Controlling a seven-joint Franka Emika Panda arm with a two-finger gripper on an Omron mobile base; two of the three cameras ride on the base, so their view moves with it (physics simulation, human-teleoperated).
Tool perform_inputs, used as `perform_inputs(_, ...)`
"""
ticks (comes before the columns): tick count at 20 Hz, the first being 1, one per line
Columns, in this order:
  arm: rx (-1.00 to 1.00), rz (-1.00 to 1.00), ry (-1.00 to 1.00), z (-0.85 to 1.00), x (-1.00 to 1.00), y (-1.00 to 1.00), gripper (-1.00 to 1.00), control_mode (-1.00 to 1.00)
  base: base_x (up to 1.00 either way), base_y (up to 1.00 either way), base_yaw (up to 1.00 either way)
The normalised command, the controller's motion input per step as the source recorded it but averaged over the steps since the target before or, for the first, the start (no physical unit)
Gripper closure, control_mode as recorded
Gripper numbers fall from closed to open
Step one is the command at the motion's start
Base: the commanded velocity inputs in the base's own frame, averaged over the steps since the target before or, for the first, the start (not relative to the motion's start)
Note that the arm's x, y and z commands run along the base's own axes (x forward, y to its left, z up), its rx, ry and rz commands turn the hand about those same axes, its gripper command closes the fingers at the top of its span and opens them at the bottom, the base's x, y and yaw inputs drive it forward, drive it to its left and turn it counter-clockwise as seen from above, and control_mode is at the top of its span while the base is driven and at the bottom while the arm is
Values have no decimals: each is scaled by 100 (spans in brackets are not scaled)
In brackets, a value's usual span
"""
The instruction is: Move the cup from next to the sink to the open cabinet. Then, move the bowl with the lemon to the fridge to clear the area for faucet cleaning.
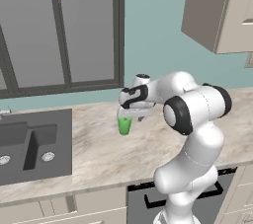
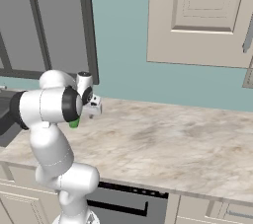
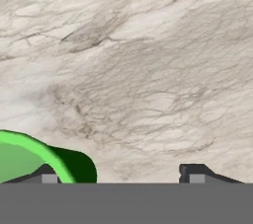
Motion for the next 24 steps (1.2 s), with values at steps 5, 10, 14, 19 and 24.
perform_inputs(5,0,0,-1,0,-11,0,100,-100,0,0,0)
perform_inputs(10,0,0,-2,3,-21,0,100,-100,0,0,0)
perform_inputs(14,0,0,-2,21,-23,0,100,-100,0,0,0)
perform_inputs(19,0,0,-13,45,-47,0,100,-100,0,0,0)
perform_inputs(24,-1,0,-32,91,-81,0,100,-100,0,0,0)
